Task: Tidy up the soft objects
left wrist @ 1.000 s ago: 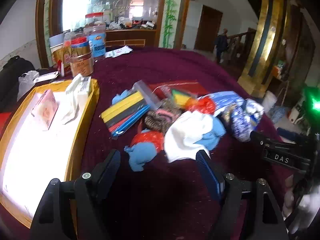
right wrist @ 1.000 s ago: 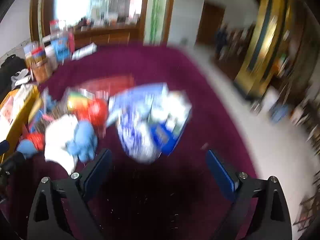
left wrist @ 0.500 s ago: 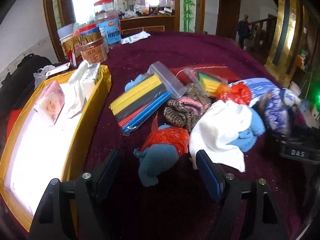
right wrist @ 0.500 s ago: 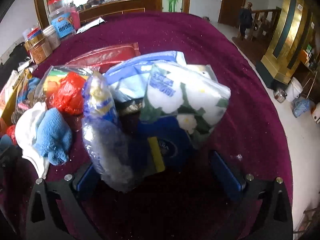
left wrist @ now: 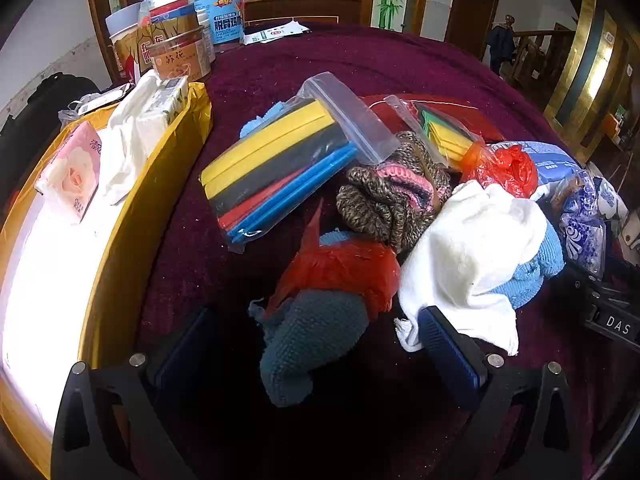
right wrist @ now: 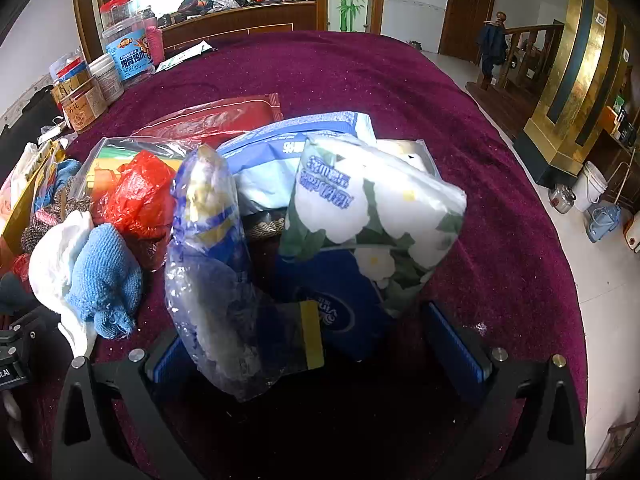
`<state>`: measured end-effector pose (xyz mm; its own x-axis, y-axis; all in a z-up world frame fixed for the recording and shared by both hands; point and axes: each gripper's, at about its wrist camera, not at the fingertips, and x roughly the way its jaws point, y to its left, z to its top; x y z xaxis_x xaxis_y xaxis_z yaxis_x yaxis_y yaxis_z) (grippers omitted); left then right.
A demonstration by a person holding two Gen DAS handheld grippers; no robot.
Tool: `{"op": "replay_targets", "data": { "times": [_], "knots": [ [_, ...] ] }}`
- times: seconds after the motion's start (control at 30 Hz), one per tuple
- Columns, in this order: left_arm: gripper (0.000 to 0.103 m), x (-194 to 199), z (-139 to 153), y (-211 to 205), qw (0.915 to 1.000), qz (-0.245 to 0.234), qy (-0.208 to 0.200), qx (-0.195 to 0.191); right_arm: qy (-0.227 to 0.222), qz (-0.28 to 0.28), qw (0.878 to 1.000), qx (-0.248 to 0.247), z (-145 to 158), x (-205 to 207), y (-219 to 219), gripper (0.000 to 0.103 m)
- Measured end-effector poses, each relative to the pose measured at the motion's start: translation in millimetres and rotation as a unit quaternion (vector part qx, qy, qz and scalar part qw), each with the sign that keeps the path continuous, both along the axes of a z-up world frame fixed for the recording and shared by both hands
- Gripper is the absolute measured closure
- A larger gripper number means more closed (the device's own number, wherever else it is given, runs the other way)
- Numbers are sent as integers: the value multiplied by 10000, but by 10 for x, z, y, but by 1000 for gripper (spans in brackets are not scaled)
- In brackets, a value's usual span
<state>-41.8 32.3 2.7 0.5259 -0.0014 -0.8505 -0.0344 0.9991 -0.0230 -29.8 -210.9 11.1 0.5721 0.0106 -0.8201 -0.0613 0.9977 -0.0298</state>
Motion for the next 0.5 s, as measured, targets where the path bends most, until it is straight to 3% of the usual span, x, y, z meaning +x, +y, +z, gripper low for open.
{"op": "replay_targets", "data": {
  "times": [0.5],
  "knots": [
    [1,77,8,28,9994,-271,217,-33,0,1,10000,1,-4,3,-5,0]
  ]
}}
